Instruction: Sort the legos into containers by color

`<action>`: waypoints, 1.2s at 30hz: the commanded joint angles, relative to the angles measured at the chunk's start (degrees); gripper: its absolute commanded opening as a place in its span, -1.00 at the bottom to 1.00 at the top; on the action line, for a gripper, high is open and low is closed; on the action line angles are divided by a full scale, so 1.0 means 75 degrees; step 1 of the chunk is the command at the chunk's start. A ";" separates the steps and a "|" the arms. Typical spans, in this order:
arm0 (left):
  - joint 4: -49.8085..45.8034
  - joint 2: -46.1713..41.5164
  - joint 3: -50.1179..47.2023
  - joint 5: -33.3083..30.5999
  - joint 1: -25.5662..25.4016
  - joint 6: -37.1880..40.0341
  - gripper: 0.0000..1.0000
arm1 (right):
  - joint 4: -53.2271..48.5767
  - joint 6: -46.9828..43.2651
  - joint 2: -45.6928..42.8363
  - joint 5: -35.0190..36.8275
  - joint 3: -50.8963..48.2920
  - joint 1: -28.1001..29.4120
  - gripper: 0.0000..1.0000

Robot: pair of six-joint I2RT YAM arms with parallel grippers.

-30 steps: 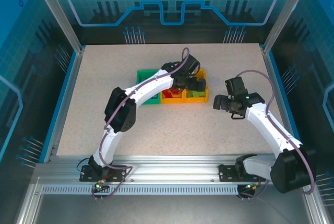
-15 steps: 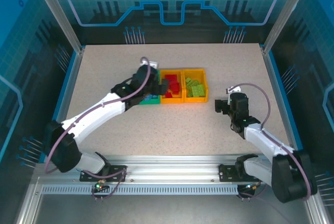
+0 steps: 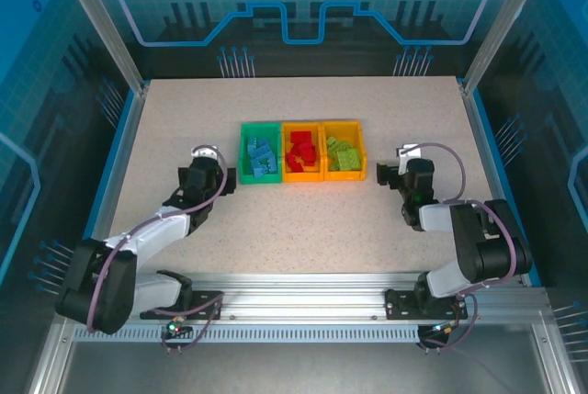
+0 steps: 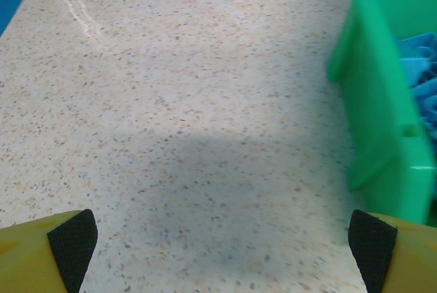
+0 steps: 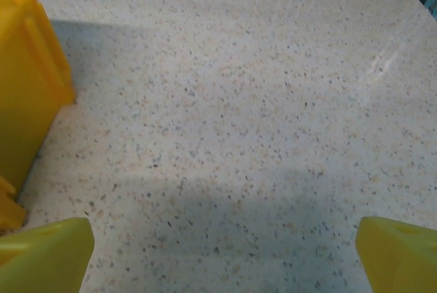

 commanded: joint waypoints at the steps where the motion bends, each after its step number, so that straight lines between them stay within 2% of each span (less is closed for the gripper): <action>1: 0.1853 0.0564 -0.0255 0.0174 0.0363 0.0267 0.98 | 0.0477 0.0101 -0.0025 -0.0198 0.0065 -0.0109 1.00; 4: 0.2919 0.0957 -0.0315 0.0409 0.0591 0.0630 0.98 | 0.0519 0.0093 -0.0013 -0.0195 0.0055 -0.0115 1.00; 8: 0.4323 0.1518 -0.0605 0.1777 0.1348 0.0435 0.98 | 0.0505 0.0092 -0.0017 -0.0196 0.0065 -0.0115 1.00; 10: 0.5598 0.2403 -0.0841 0.2359 0.1584 0.0432 0.98 | 0.0497 0.0089 -0.0022 -0.0201 0.0076 -0.0117 1.00; 11: 0.5664 0.2446 -0.0763 0.2361 0.1600 0.0438 0.98 | 0.0497 0.0093 -0.0015 -0.0203 0.0066 -0.0112 1.00; 12: 0.4664 0.2165 -0.0552 0.2499 0.1684 0.0271 0.98 | 0.0491 0.0093 -0.0018 -0.0207 0.0065 -0.0118 1.00; 14: 0.5162 0.2308 -0.0652 0.2617 0.1741 0.0295 0.98 | 0.0497 0.0090 -0.0021 -0.0196 0.0069 -0.0111 1.00; 36: 0.5038 0.2278 -0.0619 0.2639 0.1760 0.0272 0.98 | 0.0509 -0.0013 0.0009 -0.0032 0.0088 0.0021 1.00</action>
